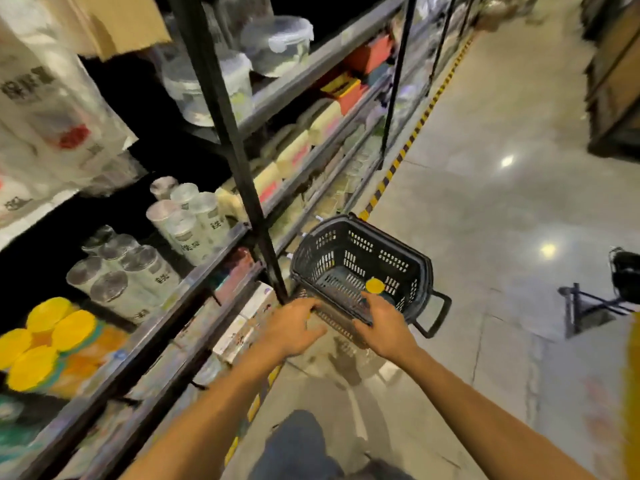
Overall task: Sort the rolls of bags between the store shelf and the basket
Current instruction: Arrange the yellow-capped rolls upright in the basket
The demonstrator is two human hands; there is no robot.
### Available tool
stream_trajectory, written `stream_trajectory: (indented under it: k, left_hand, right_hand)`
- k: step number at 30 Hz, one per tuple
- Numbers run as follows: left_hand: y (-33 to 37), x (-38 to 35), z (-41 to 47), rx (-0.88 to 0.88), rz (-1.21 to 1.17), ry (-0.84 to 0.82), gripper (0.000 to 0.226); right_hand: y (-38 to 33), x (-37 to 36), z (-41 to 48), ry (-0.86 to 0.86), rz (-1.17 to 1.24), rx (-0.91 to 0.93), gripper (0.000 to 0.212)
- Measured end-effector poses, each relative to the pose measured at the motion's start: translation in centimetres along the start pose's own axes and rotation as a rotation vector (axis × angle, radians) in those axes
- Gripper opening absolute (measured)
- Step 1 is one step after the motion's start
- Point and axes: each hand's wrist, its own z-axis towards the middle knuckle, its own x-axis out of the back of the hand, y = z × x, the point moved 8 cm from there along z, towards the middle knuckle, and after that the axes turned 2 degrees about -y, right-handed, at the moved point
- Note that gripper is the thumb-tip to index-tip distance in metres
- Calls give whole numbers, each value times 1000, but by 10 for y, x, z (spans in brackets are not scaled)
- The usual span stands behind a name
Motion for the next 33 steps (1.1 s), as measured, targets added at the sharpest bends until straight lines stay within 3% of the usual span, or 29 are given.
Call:
stream_trajectory:
  k: [8,18,24,29,33]
  left_hand:
    - [42,-12,116,-38,24,-54,57]
    - [-14,-48,270,157,-101,20,50]
    - [-88,-127,335,329,-94,96,51]
    - [-139,-201,370,341,22,147,51]
    - [-163,-245,385,361,90,151,52]
  right_hand:
    - [82,44,51,64,106,-206,52]
    - [166,29,200,-68,99,-367,51]
    - [245,-37,292,-136,132,-484,55]
    - [327,-137,354,-244,175,-559,79]
    - [387,-206,389,-232,231,-612,100]
